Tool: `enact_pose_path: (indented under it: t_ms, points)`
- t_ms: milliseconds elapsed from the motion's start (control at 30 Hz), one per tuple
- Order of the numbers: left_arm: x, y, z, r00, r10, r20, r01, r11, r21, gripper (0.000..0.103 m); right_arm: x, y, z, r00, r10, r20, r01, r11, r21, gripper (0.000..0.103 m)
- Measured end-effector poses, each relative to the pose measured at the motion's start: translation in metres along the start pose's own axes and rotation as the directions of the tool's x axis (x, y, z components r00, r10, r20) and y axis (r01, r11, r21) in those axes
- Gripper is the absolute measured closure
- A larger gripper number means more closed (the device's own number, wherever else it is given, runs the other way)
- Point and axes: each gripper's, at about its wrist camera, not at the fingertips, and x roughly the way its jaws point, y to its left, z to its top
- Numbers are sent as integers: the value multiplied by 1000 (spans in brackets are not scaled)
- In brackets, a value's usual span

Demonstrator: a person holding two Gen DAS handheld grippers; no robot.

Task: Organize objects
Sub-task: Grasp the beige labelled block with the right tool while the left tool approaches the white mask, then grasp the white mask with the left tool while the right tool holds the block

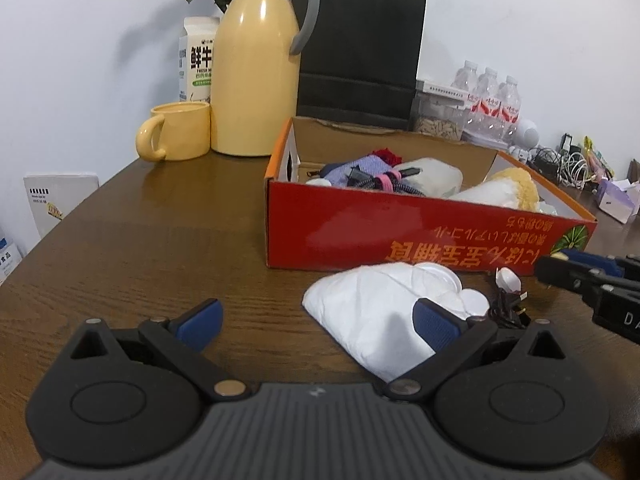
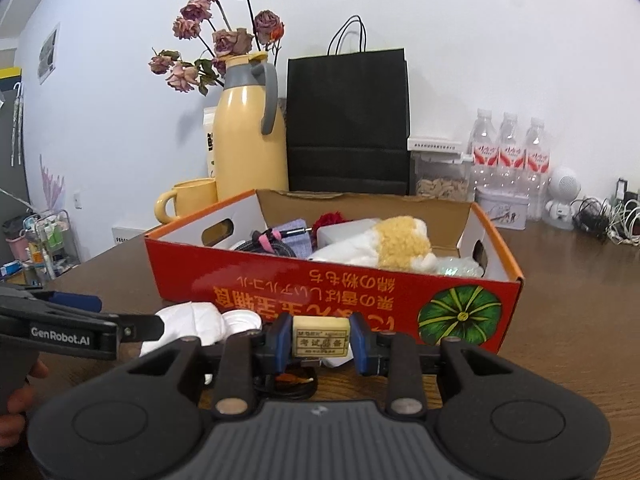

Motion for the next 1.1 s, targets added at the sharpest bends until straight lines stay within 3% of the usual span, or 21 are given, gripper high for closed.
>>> enact_pose_path:
  t_ms: [233, 633, 1100]
  points:
    - [-11, -6, 5, 1000, -21, -1, 20, 997, -76, 0, -8, -8, 1, 999, -12, 39, 12, 1000, 17, 73]
    - [-4, -28, 14, 995, 70, -65, -74, 995, -64, 0, -19, -26, 3, 997, -13, 79, 9, 999, 50, 73]
    - [12, -43, 15, 982, 116, -150, -131, 987, -95, 0, -31, -32, 2, 994, 12, 113, -17, 999, 44, 73]
